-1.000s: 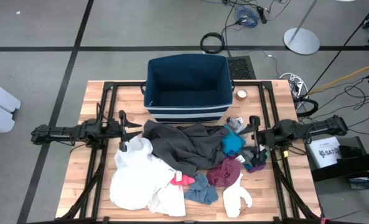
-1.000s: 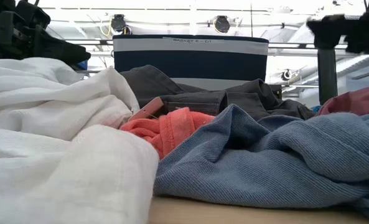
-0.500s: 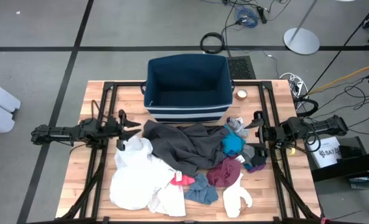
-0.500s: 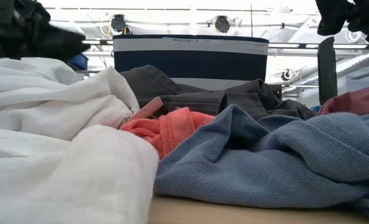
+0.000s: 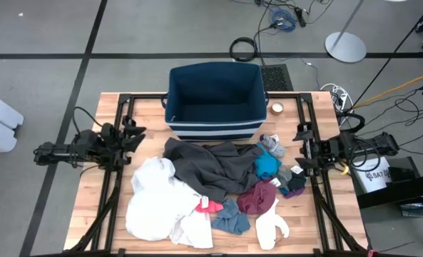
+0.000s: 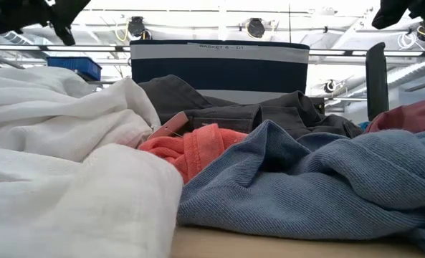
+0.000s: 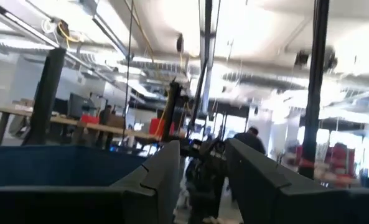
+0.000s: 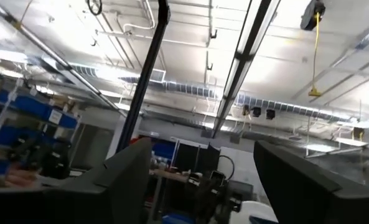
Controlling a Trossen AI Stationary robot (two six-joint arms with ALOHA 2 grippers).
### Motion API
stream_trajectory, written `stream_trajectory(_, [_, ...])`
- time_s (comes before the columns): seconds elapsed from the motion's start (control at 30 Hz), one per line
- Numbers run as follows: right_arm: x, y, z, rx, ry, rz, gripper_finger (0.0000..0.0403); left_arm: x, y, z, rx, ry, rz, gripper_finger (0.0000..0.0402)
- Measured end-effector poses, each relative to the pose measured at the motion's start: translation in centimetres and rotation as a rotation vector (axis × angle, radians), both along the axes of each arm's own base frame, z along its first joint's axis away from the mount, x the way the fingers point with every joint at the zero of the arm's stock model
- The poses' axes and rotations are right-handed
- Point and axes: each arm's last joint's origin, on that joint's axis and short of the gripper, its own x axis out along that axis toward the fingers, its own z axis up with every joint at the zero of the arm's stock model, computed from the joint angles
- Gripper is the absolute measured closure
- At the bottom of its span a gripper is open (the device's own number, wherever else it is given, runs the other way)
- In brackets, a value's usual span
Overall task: Sort clothes
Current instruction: Put the gray shorts into the blue laundry organizer
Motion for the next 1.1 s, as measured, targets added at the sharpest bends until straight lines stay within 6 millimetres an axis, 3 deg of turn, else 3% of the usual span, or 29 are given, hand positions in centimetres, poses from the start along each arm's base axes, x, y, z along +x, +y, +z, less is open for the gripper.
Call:
stream_trajectory(0.2, [0.1, -0.1, 0.0, 0.081, 0.017, 0.004, 0.0131, 1.7, 0.0, 2.5, 0.071, 0.131, 0.031, 0.0261])
stream_trajectory(0.37, [0.9, -0.4, -0.5, 0.302, 0.121, 0.0, 0.0131, 4.8, -0.1, 4.1, 0.185, 0.355, 0.059, 0.0261])
stream_trajectory(0.63, [2.9, 0.0, 0.2, 0.427, 0.295, 0.064, 0.0131, 10.0, -1.3, 6.5, 0.33, 0.588, -0.071, 0.0261])
stream_trajectory(0.83, [5.9, 0.6, 2.4, 0.394, 0.441, 0.059, 0.0131, 12.5, -3.1, 7.4, 0.383, 0.691, -0.157, 0.0261])
stream_trajectory(1.1, [11.3, 3.1, 4.6, 0.282, 0.689, 0.162, 0.0131, 13.0, -5.2, 7.4, 0.411, 0.771, -0.097, 0.0261])
